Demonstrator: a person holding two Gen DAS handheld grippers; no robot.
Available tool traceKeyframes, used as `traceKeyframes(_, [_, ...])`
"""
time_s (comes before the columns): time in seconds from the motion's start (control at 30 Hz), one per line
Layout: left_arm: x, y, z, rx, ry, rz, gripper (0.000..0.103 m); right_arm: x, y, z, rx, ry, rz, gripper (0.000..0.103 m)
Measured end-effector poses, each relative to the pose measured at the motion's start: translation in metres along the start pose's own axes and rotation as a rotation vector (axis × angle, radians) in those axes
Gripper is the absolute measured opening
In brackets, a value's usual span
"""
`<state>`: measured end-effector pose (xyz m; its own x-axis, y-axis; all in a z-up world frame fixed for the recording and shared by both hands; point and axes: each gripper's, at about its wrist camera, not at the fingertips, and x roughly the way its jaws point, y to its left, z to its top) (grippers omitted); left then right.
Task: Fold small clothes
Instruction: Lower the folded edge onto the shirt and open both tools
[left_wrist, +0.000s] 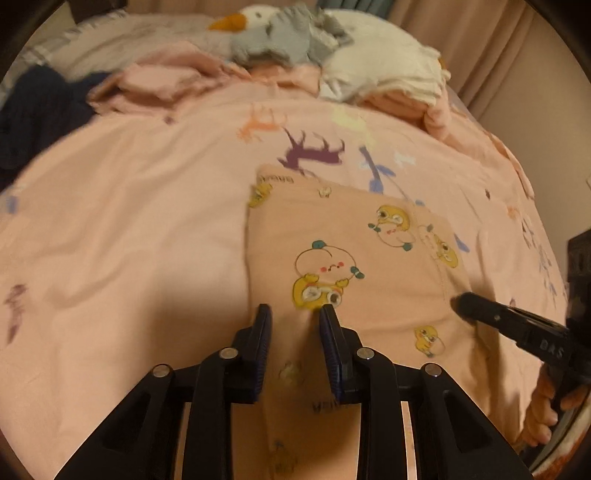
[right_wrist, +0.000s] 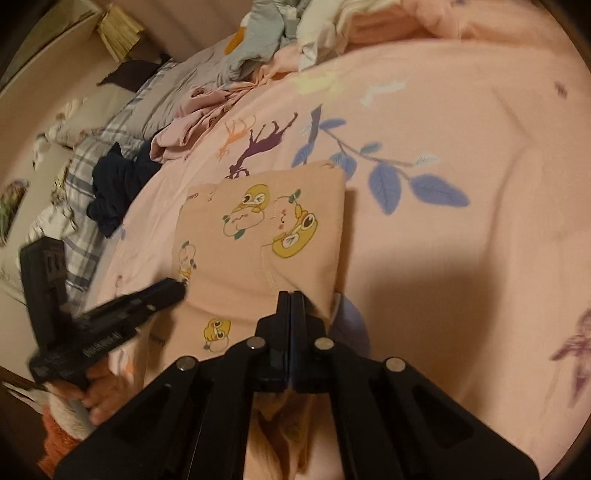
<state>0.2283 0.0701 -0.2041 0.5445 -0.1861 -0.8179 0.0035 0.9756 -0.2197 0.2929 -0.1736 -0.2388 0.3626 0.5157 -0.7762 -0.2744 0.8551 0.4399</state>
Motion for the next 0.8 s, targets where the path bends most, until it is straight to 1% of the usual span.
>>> traceKeyframes(0.03, [-0.008,-0.004,-0.005,0.004,-0.023,-0.005,0.029,-0.010,0.010,-0.005,-0.033,-0.016,0.003,0.006])
traceKeyframes(0.07, [-0.020,-0.006,-0.014,0.009,-0.040,-0.015,0.029,-0.020,0.020,-0.010,-0.060,-0.032,0.027,0.007])
traceKeyframes(0.17, [-0.026,-0.015,-0.033,0.011,-0.047,-0.041,0.029,-0.031,0.036,-0.022,-0.091,-0.052,0.098,0.007])
traceKeyframes(0.2, [-0.023,-0.016,-0.037,0.002,-0.042,-0.039,0.029,-0.028,0.041,-0.027,-0.116,-0.039,0.101,0.007])
traceKeyframes(0.23, [-0.018,-0.015,-0.044,-0.013,-0.028,-0.034,0.029,-0.021,0.044,-0.032,-0.143,-0.019,0.061,0.005])
traceKeyframes(0.27, [-0.011,-0.013,-0.048,-0.026,-0.009,-0.024,0.029,-0.014,0.043,-0.036,-0.149,-0.004,0.010,0.005])
traceKeyframes(0.3, [-0.002,-0.009,-0.053,-0.045,0.020,-0.007,0.029,-0.002,0.037,-0.041,-0.134,0.033,-0.051,0.000])
traceKeyframes(0.33, [0.006,-0.004,-0.059,-0.065,0.034,0.006,0.029,0.003,0.031,-0.044,-0.111,0.050,-0.053,0.000])
traceKeyframes(0.37, [0.006,-0.001,-0.064,-0.066,0.000,-0.007,0.029,0.005,0.023,-0.049,-0.079,0.054,-0.039,0.000])
traceKeyframes(0.43, [0.004,-0.003,-0.066,-0.057,-0.019,0.000,0.029,0.006,0.014,-0.058,-0.036,0.021,-0.012,0.000])
traceKeyframes(0.5, [0.005,-0.010,-0.065,-0.035,-0.022,0.043,0.029,0.008,0.012,-0.064,-0.013,0.002,-0.016,0.000])
traceKeyframes(0.57, [0.007,-0.020,-0.069,0.018,-0.046,0.098,0.029,0.009,0.016,-0.067,-0.013,-0.016,-0.036,0.000])
traceKeyframes(0.63, [0.009,-0.025,-0.073,0.046,-0.074,0.131,0.029,0.009,0.020,-0.071,-0.027,-0.025,-0.065,0.000])
traceKeyframes(0.7, [0.009,-0.025,-0.075,0.040,-0.090,0.139,0.029,0.009,0.025,-0.074,-0.037,-0.042,-0.100,0.000])
traceKeyframes(0.8, [0.009,-0.020,-0.075,-0.010,-0.092,0.131,0.029,0.006,0.031,-0.081,-0.017,-0.060,-0.134,0.000])
